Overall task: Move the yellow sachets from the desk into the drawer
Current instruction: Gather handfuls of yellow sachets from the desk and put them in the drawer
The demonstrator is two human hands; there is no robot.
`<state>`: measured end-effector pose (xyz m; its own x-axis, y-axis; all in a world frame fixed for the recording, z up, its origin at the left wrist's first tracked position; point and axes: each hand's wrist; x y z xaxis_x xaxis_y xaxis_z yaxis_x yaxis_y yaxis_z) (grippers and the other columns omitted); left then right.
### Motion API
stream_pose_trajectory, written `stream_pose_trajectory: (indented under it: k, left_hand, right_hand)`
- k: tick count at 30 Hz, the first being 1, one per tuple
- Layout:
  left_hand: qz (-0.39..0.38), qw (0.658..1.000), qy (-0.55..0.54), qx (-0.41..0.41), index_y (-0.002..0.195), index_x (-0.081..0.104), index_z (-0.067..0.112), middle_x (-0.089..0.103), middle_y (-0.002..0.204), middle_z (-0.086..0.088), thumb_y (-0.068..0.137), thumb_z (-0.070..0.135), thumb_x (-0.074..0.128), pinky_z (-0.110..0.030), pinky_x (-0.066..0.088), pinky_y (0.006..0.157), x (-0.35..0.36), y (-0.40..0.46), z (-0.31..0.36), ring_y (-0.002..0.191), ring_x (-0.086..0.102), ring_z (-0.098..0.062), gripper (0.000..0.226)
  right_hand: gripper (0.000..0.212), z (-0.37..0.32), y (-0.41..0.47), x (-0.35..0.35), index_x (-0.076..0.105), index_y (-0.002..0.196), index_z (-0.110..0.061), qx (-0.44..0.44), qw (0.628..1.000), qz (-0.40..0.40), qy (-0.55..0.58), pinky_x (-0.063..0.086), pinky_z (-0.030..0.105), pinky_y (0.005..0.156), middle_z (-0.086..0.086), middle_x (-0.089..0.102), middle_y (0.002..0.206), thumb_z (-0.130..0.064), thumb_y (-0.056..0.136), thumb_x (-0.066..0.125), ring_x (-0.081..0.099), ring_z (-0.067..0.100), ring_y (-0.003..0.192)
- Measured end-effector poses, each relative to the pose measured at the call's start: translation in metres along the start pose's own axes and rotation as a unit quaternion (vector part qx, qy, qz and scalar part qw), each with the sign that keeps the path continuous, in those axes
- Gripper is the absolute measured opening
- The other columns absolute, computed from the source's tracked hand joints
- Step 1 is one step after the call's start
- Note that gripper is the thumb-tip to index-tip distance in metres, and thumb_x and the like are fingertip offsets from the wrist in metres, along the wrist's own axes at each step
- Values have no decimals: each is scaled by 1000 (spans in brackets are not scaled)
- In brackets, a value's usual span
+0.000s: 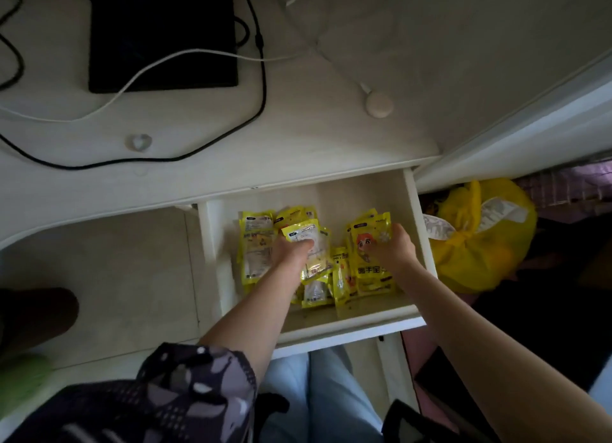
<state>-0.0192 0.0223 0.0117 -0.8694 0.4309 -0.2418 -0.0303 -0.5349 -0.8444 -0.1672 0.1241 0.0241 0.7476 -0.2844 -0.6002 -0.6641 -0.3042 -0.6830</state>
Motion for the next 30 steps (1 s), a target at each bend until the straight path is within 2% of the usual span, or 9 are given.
stream_pose_trajectory:
  k: [2, 5, 9, 13, 15, 20, 23, 27, 30]
  left_hand:
    - [11, 1000, -7, -10, 128, 50, -2, 47, 102, -6, 85, 14, 69, -27, 35, 76, 6, 12, 7, 104, 54, -26, 49]
    - [-4, 1000, 8, -16, 131, 45, -4, 47, 106, -10, 85, 20, 70, -28, 35, 77, 13, 26, 12, 98, 48, -21, 57]
    - [-12, 999, 49, 10, 108, 56, 8, 60, 97, -2, 84, 18, 70, -31, 43, 74, 20, 38, 9, 96, 60, -24, 30]
    - [-23, 993, 96, 64, 128, 55, 10, 60, 123, -3, 86, 15, 68, -33, 50, 89, 20, 34, 6, 112, 60, -24, 44]
    - [-20, 984, 144, 103, 133, 52, 10, 58, 132, -5, 88, 16, 66, -31, 47, 96, 17, 29, 4, 119, 57, -22, 48]
    - [5, 970, 191, 152, 132, 54, 10, 59, 132, -6, 89, 15, 64, -33, 46, 99, 5, 13, -1, 118, 57, -23, 45]
    - [20, 970, 184, 160, 128, 56, 11, 63, 125, -5, 90, 13, 62, -29, 47, 93, -4, 0, -7, 111, 60, -21, 39]
    - [51, 958, 206, 192, 127, 57, 13, 66, 116, -3, 91, 13, 60, -22, 45, 81, -21, -24, -20, 96, 61, -15, 36]
    - [88, 953, 206, 202, 125, 58, 14, 67, 112, -2, 91, 15, 60, -22, 45, 75, -34, -47, -30, 87, 60, -12, 34]
  right_hand:
    - [53, -3, 15, 5, 51, 117, -13, -3, 1000, -23, -8, 45, 29, 70, 1, 61, 103, -28, 74, 78, 60, 21, 93]
    - [52, -8, 35, 12, 54, 118, -12, -17, 999, -38, -2, 50, 31, 73, 1, 63, 101, -26, 74, 77, 61, 21, 93]
    - [49, -6, 47, 11, 51, 124, -11, -36, 997, -45, -42, 42, 29, 73, 5, 62, 106, -25, 82, 71, 55, 21, 89]
    - [50, 0, 52, 3, 51, 127, -10, -24, 996, -43, -77, 47, 32, 79, 11, 64, 113, -24, 83, 70, 61, 31, 103]
    - [46, 4, 52, -2, 51, 129, -10, -19, 993, -52, -102, 49, 32, 77, 12, 65, 112, -15, 85, 65, 62, 29, 97]
    - [41, 6, 36, -13, 51, 128, -12, -47, 987, -60, -142, 45, 30, 71, 14, 66, 109, -18, 88, 61, 62, 31, 95]
    - [36, 4, 24, -19, 53, 123, -11, -81, 978, -69, -177, 46, 29, 67, 11, 67, 105, -23, 89, 59, 58, 24, 81]
    - [36, -4, 0, -26, 50, 127, -7, -136, 964, -90, -211, 45, 26, 56, 12, 62, 106, -17, 93, 55, 56, 21, 80]
    - [36, -12, -23, -29, 50, 129, -10, -201, 950, -97, -216, 52, 32, 59, 13, 62, 113, -18, 94, 54, 60, 21, 79]
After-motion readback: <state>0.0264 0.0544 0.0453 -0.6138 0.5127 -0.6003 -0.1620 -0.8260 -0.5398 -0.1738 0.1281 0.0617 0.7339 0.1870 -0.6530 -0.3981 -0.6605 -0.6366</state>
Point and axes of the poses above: each hand's wrist, its own y-axis towards the middle knuckle, its own x-axis out of the palm, z = x × y
